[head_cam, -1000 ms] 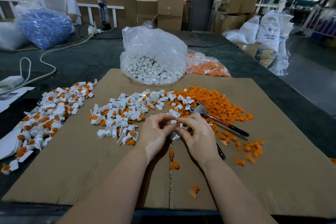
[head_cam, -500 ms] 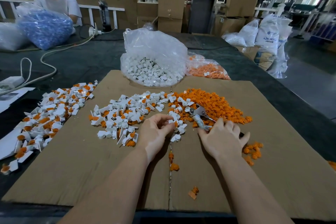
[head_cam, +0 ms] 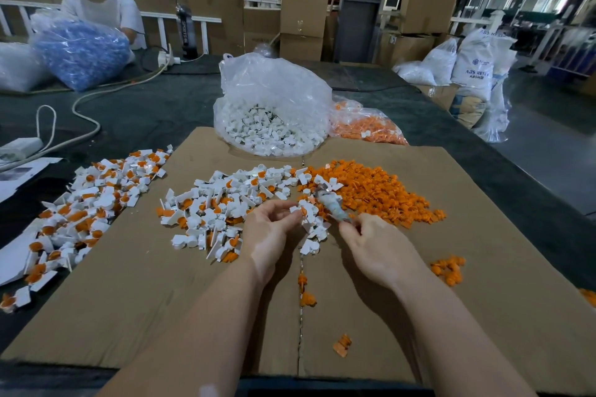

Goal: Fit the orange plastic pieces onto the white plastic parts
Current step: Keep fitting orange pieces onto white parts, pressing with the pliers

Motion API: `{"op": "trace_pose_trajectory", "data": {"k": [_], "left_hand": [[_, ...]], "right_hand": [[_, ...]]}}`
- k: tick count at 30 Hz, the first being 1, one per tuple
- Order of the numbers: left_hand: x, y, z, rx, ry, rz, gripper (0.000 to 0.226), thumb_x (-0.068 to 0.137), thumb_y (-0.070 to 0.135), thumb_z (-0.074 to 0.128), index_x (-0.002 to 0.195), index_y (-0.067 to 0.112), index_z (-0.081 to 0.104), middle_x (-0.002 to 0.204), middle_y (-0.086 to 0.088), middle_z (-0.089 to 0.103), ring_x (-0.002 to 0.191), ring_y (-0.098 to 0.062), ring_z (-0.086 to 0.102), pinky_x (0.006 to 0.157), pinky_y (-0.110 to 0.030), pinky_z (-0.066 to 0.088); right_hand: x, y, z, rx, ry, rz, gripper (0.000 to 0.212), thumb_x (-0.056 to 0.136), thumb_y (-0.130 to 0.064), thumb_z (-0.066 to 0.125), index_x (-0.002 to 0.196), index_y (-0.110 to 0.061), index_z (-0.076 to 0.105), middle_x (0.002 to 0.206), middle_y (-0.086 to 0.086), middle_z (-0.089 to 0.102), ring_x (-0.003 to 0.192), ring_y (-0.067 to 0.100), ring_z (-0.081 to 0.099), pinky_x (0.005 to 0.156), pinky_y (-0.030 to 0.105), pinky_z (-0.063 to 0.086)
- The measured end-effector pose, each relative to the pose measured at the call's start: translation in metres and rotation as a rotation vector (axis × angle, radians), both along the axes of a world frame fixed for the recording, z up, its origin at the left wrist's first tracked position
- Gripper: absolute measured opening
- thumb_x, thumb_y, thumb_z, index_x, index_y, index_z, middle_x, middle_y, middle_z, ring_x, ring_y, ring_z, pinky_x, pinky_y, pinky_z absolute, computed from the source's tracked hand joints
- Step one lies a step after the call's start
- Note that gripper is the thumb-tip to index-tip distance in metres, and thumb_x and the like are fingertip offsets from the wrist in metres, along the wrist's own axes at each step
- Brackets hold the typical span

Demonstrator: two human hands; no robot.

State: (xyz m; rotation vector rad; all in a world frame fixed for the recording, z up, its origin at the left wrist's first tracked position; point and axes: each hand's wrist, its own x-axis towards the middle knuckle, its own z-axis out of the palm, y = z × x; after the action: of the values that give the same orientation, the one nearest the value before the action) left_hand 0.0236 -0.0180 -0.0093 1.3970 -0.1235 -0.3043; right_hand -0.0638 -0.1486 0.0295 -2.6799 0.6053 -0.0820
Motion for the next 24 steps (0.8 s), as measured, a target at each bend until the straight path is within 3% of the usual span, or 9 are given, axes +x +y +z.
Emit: {"op": "trace_pose_trajectory", "data": {"k": [4,6,10,15,20,24], "left_hand": [[0.0,0.001,0.005,-0.118,0.123,0.02,0.017,0.083,0.0,0.064,0.099,0.006,0.063,0.084,-0.012,0.067,0.068,-0.016,0.068,0.058,-0.025,0.055],[0.0,0.0,0.008,-0.154,0.159,0.019,0.015,0.084,-0.002,0.062,0.098,0.004,0.062,0.086,-0.014,0.066,0.068,-0.017,0.068,0.056,-0.025,0.057],[-0.002,0.0,0.013,-0.165,0.186,0.02,0.017,0.085,-0.004,0.058,0.101,0.001,0.06,0.095,-0.019,0.063,0.074,-0.021,0.066,0.064,-0.028,0.057],[-0.003,0.001,0.015,-0.161,0.207,0.029,0.019,0.086,-0.004,0.058,0.105,0.001,0.058,0.099,-0.021,0.061,0.071,-0.02,0.065,0.059,-0.024,0.057],[-0.002,-0.001,0.015,-0.147,0.209,0.064,0.021,0.086,-0.003,0.059,0.106,0.001,0.058,0.089,-0.015,0.061,0.058,-0.013,0.064,0.05,-0.021,0.054],[-0.001,0.0,0.014,-0.132,0.214,0.079,0.019,0.086,-0.003,0.058,0.104,0.003,0.059,0.088,-0.013,0.061,0.062,-0.012,0.063,0.047,-0.017,0.051]], "right_hand": [[-0.001,0.004,0.013,0.227,0.078,0.113,0.036,0.098,-0.036,0.035,0.073,-0.011,0.045,0.066,0.003,0.038,0.059,0.018,0.039,0.052,0.03,0.025],[-0.002,0.006,0.02,0.295,0.106,0.15,0.038,0.098,-0.032,0.036,0.065,-0.013,0.039,0.063,0.003,0.032,0.053,0.016,0.031,0.051,0.03,0.022],[-0.004,0.009,0.028,0.327,0.144,0.193,0.041,0.099,-0.03,0.035,0.062,-0.014,0.036,0.065,0.004,0.031,0.055,0.015,0.029,0.053,0.03,0.023],[-0.003,0.007,0.028,0.411,0.188,0.18,0.031,0.099,-0.028,0.033,0.074,-0.01,0.038,0.078,0.013,0.032,0.065,0.021,0.032,0.06,0.035,0.025],[0.0,0.006,0.023,0.514,0.17,0.116,0.028,0.096,-0.03,0.036,0.076,-0.012,0.044,0.074,0.013,0.039,0.067,0.023,0.036,0.065,0.035,0.027],[-0.001,0.012,0.011,0.828,0.028,0.013,0.028,0.093,-0.021,0.043,0.066,-0.013,0.041,0.063,0.008,0.037,0.055,0.018,0.033,0.059,0.033,0.027]]}}
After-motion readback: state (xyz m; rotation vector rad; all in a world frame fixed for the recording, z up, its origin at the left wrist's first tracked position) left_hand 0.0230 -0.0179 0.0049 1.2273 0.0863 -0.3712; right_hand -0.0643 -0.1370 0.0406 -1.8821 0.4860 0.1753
